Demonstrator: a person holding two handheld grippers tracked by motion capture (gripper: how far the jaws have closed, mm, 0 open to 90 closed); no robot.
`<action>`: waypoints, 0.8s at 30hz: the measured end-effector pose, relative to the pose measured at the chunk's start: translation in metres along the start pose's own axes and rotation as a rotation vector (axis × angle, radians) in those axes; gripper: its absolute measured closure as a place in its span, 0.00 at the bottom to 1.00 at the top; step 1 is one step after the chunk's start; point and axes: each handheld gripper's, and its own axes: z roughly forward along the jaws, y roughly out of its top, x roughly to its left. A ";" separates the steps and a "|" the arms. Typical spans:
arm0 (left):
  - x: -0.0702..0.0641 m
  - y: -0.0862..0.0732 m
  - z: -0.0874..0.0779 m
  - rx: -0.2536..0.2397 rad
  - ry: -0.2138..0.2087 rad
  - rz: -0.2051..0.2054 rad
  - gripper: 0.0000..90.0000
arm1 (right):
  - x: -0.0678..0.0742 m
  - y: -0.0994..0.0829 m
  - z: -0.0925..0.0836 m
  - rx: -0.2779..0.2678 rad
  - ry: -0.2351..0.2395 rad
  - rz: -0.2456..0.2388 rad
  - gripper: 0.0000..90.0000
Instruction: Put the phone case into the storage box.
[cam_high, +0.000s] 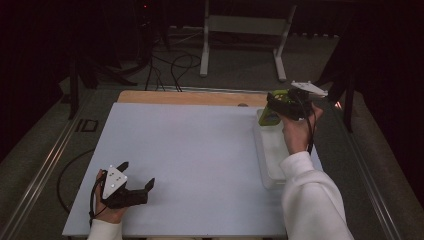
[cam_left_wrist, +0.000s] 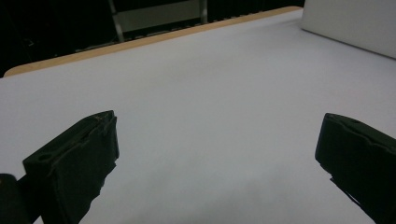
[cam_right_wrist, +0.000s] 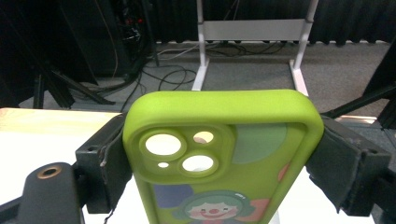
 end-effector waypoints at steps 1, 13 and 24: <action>0.000 0.000 0.000 0.000 0.000 0.000 0.00 | -0.001 0.000 0.001 0.000 -0.005 0.004 0.18; 0.000 0.000 0.000 -0.001 0.001 -0.001 0.00 | -0.005 -0.004 0.006 0.007 -0.032 0.002 0.18; 0.001 0.000 -0.001 -0.003 0.003 -0.002 0.00 | -0.007 -0.009 0.014 0.023 -0.050 0.006 0.18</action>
